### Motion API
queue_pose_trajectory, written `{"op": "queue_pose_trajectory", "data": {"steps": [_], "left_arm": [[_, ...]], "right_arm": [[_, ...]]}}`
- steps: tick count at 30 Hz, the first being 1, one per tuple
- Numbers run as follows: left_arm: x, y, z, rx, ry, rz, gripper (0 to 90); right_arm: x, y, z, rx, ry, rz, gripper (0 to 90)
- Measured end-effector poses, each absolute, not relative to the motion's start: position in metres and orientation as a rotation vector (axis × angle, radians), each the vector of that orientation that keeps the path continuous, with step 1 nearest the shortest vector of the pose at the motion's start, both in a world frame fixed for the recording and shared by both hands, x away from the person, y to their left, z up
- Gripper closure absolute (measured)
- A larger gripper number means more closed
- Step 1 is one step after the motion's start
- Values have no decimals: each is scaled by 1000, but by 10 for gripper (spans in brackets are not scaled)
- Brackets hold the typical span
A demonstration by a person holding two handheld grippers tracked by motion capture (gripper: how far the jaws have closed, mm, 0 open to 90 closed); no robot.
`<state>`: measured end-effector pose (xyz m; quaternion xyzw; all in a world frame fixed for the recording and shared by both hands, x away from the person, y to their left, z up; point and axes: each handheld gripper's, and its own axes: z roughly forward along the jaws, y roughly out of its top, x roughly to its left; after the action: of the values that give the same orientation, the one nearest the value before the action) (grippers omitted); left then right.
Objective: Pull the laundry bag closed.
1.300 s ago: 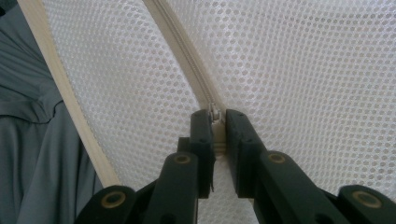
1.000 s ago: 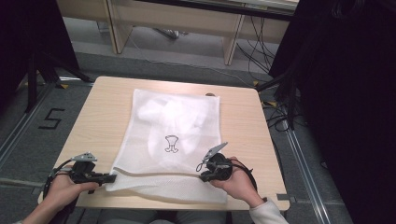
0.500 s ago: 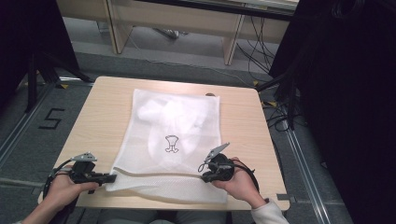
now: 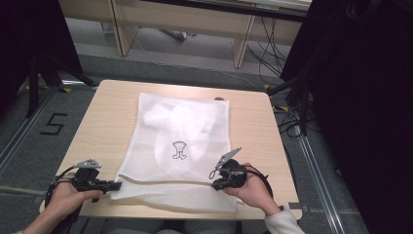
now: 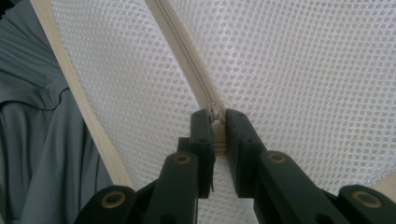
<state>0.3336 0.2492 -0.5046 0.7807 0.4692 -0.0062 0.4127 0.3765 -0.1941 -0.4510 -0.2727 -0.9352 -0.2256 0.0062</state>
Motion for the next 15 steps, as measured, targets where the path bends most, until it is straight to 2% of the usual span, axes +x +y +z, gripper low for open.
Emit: {"op": "queue_pose_trajectory", "data": {"steps": [15], "left_arm": [[333, 249, -505, 1964, 1182, -12, 860]], "right_arm": [[379, -205, -452, -783, -2957, -672, 822]]}}
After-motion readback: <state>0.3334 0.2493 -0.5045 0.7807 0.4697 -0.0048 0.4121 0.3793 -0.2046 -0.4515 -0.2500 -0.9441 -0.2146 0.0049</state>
